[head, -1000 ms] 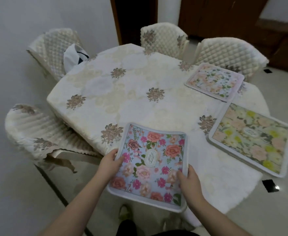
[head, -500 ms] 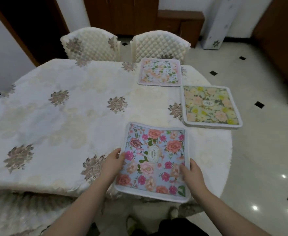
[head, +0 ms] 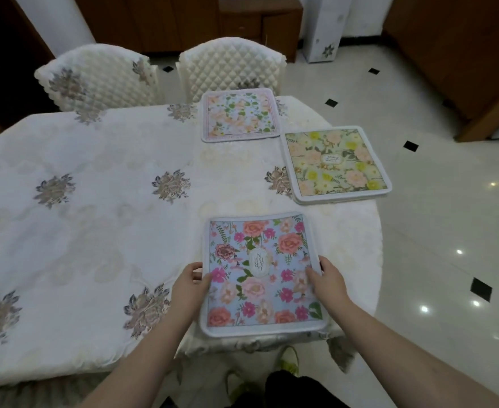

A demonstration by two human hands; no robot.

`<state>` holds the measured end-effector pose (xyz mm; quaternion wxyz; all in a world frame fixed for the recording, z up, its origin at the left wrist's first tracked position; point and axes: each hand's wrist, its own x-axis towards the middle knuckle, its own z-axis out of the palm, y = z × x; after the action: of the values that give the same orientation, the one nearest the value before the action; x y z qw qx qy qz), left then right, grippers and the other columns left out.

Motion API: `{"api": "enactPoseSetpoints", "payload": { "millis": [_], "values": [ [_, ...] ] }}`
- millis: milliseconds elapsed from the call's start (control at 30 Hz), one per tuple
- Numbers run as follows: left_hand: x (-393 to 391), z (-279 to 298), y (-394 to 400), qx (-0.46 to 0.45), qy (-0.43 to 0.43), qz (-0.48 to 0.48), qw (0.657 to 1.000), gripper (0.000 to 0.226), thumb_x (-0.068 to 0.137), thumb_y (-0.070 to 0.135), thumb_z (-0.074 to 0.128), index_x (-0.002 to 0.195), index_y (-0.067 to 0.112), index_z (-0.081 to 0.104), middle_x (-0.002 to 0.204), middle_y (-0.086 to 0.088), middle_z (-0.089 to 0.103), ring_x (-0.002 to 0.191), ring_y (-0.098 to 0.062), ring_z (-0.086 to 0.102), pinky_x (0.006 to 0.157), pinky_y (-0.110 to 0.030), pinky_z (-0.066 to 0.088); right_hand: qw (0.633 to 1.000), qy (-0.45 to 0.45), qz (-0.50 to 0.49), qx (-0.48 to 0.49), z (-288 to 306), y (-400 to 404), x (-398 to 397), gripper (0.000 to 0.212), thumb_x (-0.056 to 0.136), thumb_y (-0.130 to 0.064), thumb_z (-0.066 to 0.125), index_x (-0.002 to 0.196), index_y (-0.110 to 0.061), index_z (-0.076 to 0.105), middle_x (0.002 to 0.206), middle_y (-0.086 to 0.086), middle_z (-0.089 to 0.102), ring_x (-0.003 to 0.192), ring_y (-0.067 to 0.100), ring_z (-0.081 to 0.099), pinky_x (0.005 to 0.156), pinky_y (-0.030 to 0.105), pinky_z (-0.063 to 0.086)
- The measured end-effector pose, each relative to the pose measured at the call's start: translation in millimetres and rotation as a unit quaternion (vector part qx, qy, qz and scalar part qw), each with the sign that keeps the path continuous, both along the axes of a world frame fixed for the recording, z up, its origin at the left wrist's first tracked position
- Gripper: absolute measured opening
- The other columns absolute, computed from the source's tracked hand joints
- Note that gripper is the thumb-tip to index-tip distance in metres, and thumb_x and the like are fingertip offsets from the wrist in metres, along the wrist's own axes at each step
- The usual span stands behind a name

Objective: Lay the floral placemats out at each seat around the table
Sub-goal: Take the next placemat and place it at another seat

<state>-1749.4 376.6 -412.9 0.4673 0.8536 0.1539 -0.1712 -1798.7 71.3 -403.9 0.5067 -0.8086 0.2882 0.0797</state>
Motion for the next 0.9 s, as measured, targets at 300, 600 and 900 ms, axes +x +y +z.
{"api": "enactPoseSetpoints", "payload": {
  "millis": [300, 600, 900],
  "values": [
    [-3.1, -13.6, 1.7, 0.085, -0.032, -0.024, 0.996, 0.028, 0.086, 0.049, 0.071, 0.102, 0.03, 0.058, 0.076, 0.015, 0.066, 0.066, 0.001, 0.063, 0.051, -0.018, 0.041, 0.986, 0.035, 0.074, -0.144, -15.8, -4.9, 13.7, 0.022, 0.104, -0.024, 0.038, 0.116, -0.014, 0.055, 0.108, 0.01, 0.049, 0.074, 0.013, 0.052, 0.066, 0.031, 0.043],
    [-5.0, -22.0, -15.0, 0.209, -0.146, -0.066, 0.965, 0.043, 0.097, 0.026, 0.055, 0.137, 0.01, 0.052, 0.124, -0.012, 0.054, 0.113, -0.027, 0.052, 0.097, -0.041, 0.043, 0.961, -0.036, 0.077, -0.265, -17.9, 4.3, 14.9, 0.045, 0.099, -0.022, 0.047, 0.143, -0.015, 0.045, 0.13, 0.009, 0.053, 0.115, 0.026, 0.05, 0.098, 0.04, 0.041],
    [56.8, -36.1, -89.9, 0.259, -0.201, -0.267, 0.906, 0.054, 0.105, 0.023, 0.033, 0.156, 0.008, 0.022, 0.164, -0.008, 0.02, 0.152, -0.026, 0.014, 0.123, -0.037, 0.004, 0.906, -0.118, 0.313, -0.261, -27.8, 66.8, 85.8, 0.053, 0.103, -0.019, 0.035, 0.155, -0.015, 0.024, 0.161, 0.003, 0.025, 0.15, 0.017, 0.017, 0.121, 0.032, 0.005]
  ]
}}
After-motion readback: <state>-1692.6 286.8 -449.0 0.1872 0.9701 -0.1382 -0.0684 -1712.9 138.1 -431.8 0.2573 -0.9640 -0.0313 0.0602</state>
